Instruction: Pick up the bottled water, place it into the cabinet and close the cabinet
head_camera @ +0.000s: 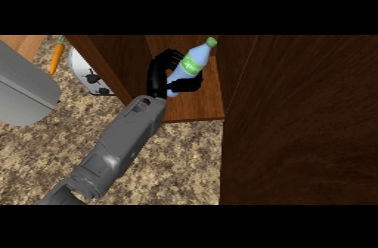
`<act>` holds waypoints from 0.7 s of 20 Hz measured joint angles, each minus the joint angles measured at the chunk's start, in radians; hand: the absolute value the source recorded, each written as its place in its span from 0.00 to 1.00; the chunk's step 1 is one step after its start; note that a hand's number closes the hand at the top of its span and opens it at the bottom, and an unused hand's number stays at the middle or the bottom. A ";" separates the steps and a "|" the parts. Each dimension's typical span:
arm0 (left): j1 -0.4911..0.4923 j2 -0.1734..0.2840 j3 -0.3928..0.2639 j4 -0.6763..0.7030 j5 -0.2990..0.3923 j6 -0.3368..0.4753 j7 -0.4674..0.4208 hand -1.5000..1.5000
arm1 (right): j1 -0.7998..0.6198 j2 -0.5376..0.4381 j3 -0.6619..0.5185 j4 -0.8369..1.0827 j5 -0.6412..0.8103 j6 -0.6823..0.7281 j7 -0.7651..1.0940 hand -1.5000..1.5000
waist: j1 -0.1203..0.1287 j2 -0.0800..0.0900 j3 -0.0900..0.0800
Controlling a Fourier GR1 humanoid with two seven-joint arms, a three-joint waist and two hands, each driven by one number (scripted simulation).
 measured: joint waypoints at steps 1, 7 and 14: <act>-0.012 0.003 -0.006 0.027 -0.015 0.025 0.000 0.00 | 0.000 0.002 -0.001 0.000 -0.001 0.001 -0.002 0.00 | 0.000 0.001 0.000; -0.088 0.009 -0.003 0.152 -0.055 0.121 -0.001 0.00 | 0.001 0.000 -0.011 0.003 -0.008 0.025 -0.013 0.00 | -0.009 0.008 -0.001; -0.130 0.013 0.056 0.142 -0.027 0.083 -0.093 1.00 | -0.015 0.007 -0.017 0.007 -0.014 0.042 -0.011 0.00 | -0.009 0.013 -0.002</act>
